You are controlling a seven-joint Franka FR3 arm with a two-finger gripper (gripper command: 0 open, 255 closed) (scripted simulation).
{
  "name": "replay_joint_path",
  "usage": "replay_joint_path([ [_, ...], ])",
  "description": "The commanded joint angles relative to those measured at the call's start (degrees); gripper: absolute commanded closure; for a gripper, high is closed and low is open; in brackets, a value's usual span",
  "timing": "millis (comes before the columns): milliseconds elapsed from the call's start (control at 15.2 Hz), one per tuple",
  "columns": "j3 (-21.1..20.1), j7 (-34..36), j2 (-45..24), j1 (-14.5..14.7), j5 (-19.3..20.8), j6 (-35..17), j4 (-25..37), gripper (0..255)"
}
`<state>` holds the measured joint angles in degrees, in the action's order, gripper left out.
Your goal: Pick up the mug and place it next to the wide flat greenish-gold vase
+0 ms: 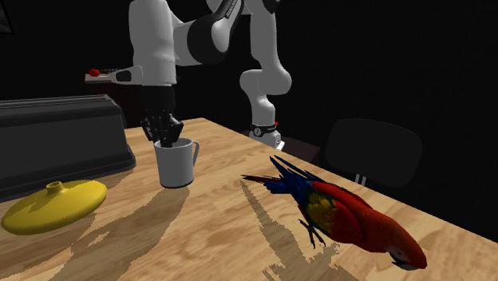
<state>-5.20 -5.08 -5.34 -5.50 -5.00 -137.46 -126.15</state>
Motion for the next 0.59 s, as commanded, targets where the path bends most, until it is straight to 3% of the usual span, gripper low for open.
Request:
replay_joint_path([
  [0, 0.0, 0.0, 0.0, 0.0, 0.0, 0.0, 0.0, 0],
  [330, 0.0, 0.0, 0.0, 0.0, 0.0, 0.0, 0.0, 0],
  [528, 0.2, -0.1, 3.8, -0.3, -0.1, 5.3, 1.5, 0],
])
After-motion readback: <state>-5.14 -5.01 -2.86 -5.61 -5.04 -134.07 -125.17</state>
